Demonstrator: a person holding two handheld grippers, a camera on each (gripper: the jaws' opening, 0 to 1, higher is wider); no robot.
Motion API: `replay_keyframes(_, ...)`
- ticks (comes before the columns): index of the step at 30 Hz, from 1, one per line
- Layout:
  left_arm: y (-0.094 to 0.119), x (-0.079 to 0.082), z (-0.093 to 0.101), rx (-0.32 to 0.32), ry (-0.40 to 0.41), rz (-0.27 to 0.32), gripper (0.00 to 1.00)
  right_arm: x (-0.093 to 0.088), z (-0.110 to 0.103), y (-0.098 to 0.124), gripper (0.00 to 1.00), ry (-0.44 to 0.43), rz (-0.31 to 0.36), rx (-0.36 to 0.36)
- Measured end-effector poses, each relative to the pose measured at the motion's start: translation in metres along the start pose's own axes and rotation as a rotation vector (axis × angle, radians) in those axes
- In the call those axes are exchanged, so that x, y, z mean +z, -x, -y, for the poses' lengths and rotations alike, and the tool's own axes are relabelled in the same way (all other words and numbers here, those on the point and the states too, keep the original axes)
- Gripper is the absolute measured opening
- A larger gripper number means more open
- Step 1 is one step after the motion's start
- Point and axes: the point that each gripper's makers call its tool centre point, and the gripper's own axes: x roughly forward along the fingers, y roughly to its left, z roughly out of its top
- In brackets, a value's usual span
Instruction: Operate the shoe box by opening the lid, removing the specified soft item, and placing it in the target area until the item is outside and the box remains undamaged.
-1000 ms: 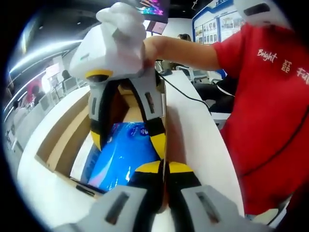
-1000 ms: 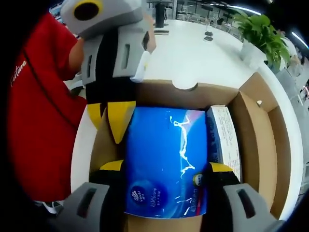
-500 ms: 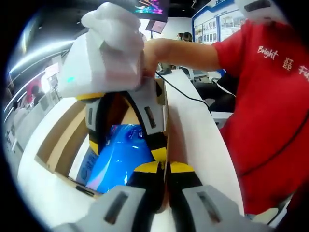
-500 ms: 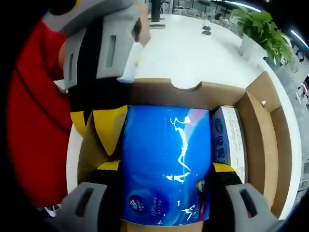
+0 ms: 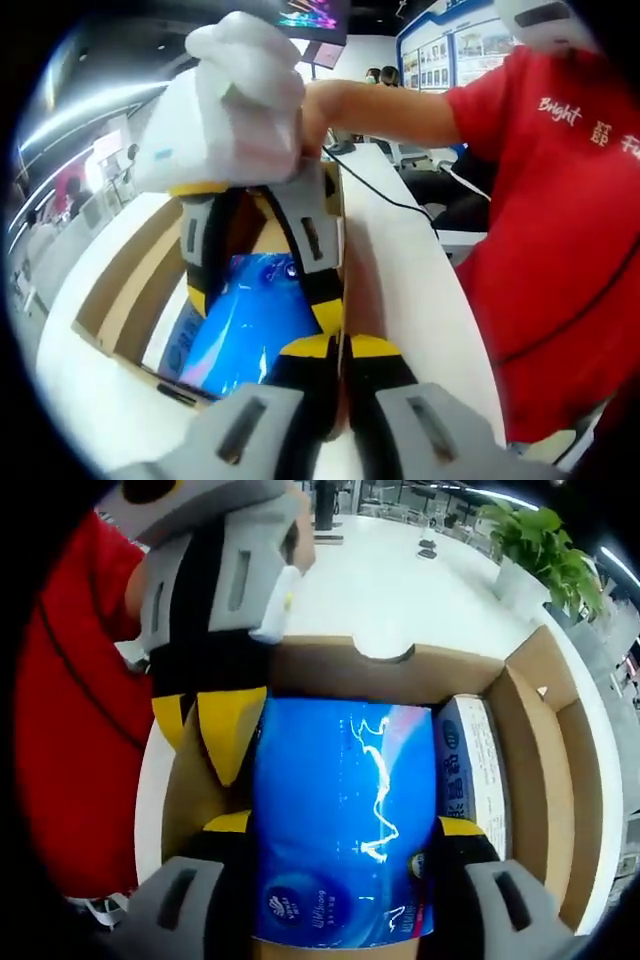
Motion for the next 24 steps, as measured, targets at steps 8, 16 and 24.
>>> replay_keyframes(8,-0.001,0.001,0.0,0.016,-0.002,0.01,0.03,-0.022,-0.001,0.009,0.7,0.016,-0.022,0.019)
replay_keyframes(16,-0.001,0.001,0.0,0.012,-0.003,0.012,0.03,-0.034,-0.001,0.013,0.71,0.024,-0.046,0.023)
replay_keyframes(24,-0.001,0.001,0.0,0.013,-0.002,0.017,0.03,-0.043,0.001,0.016,0.7,0.032,-0.082,0.025)
